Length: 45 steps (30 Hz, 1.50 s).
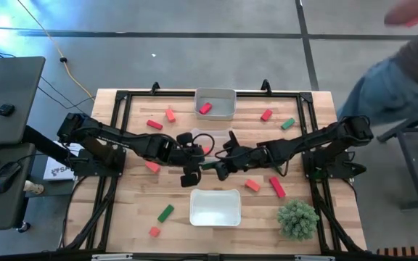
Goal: Sort & place blocks by color
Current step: Put the center left green block into the white bin
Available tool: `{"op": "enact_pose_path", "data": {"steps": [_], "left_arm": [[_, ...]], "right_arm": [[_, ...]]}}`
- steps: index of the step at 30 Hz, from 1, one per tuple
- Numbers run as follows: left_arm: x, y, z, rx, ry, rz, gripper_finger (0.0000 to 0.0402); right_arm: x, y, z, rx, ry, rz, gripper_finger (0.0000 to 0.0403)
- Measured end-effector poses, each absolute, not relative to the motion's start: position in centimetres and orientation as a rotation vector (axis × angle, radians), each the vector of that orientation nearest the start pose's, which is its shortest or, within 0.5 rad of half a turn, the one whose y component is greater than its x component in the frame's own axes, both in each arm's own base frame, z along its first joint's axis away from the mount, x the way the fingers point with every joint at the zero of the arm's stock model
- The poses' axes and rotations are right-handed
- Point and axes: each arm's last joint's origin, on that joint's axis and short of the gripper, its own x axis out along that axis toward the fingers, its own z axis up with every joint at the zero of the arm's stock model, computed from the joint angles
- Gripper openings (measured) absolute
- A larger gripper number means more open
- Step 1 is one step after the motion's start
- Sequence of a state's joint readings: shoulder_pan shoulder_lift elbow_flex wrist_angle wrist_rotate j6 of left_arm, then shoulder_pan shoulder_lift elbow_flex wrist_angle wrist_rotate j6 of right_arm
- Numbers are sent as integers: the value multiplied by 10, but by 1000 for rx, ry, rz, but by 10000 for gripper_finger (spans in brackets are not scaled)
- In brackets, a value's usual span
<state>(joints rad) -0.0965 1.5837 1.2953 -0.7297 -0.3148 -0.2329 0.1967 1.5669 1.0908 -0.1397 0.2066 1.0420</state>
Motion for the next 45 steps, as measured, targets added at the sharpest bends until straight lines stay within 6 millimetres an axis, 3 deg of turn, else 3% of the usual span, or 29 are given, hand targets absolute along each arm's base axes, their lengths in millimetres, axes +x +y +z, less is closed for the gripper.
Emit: {"op": "enact_pose_path", "data": {"steps": [7, 20, 24, 29, 37, 45], "left_arm": [[325, -24, 274, -62, 976, 282, 140], [324, -25, 274, -102, 973, 297, 147], [320, -28, 282, -110, 944, 289, 147], [305, -29, 300, -119, 907, 275, 147], [273, -25, 336, -192, 787, 280, 147], [243, -28, 353, -285, 758, 344, 147]], "right_arm": [[334, 64, 249, 893, 602, -308, 40], [322, 111, 250, 910, 692, -149, 40], [317, 124, 250, 909, 674, -165, 39], [313, 140, 244, 932, 661, -206, 40], [324, 164, 220, 984, 665, -169, 40], [332, 169, 204, 1007, 681, -169, 41]]}}
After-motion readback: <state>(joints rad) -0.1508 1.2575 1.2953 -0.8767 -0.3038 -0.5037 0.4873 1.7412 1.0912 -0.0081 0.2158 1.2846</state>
